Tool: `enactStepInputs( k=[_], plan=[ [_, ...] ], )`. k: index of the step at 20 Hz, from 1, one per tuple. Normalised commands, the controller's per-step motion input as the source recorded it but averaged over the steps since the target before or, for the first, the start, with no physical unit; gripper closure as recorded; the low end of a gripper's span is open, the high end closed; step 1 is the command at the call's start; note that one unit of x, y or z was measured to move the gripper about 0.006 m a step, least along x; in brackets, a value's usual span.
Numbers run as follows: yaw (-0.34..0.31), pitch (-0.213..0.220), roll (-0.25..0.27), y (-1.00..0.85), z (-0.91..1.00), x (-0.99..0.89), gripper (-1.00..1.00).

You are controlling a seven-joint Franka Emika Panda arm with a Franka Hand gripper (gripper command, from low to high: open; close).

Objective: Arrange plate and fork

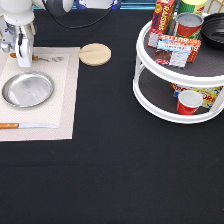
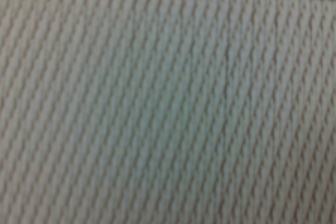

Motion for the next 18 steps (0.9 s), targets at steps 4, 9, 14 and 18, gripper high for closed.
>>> enactStepInputs(
  k=[4,9,14,18],
  plan=[
    [0.001,-0.041,-0.056,0.37,0.0,0.0,1.0],
    [0.0,-0.031,-0.055,0.26,0.0,-0.25,-1.0],
    [0.0,-0.028,-0.057,0.2,0.0,-0.6,-1.0],
    [0.0,-0.034,-0.016,0.07,0.36,-0.51,-1.0]
  ],
)
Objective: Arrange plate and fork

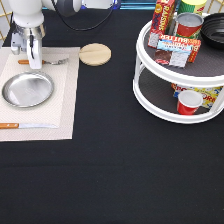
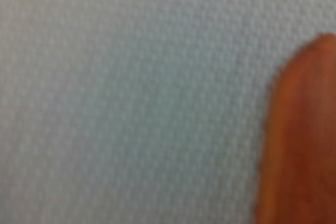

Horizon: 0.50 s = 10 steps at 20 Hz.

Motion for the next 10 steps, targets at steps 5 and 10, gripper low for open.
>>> enactStepInputs(
  k=[5,10],
  plan=[
    [0.02,-0.025,-0.033,0.49,1.0,0.06,-1.0],
    [0.051,0.09,-0.032,0.64,1.0,0.51,-1.0]
  ],
)
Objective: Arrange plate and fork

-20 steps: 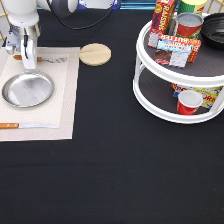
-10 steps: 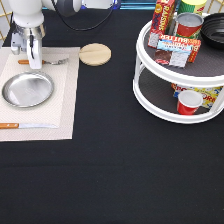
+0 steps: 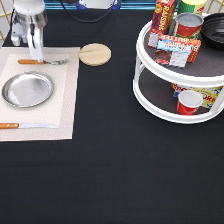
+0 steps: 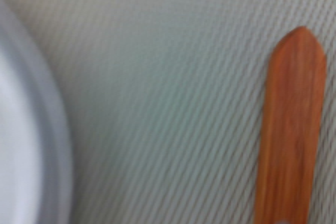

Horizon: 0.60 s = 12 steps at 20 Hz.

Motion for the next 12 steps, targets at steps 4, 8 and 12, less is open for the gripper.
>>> enactStepInputs(
  k=[4,8,12],
  plan=[
    [0.045,0.097,-0.106,0.73,1.0,0.6,-1.0],
    [0.066,0.02,-0.155,0.6,0.49,0.19,-1.0],
    [0.0,0.0,0.0,0.0,0.0,0.0,-1.0]
  ],
)
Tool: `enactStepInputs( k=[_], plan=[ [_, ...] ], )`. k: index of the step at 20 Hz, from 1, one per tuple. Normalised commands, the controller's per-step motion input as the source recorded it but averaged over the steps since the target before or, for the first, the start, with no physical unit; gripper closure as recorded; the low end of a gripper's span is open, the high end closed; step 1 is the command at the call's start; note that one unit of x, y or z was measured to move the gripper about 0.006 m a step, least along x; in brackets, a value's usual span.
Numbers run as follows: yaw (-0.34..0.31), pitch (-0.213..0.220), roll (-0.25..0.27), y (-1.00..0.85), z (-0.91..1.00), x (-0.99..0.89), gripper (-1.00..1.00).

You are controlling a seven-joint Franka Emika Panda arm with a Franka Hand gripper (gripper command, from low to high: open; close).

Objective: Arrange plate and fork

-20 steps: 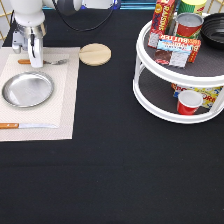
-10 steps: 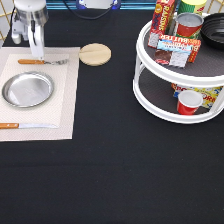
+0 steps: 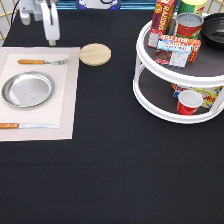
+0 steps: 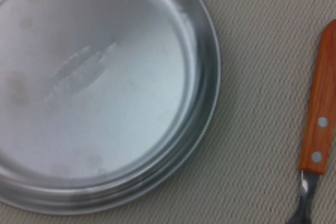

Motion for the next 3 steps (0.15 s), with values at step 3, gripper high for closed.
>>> enactStepInputs(
  k=[3],
  plan=[
    [0.0,0.0,0.0,0.0,0.0,0.0,-1.0]
  ],
)
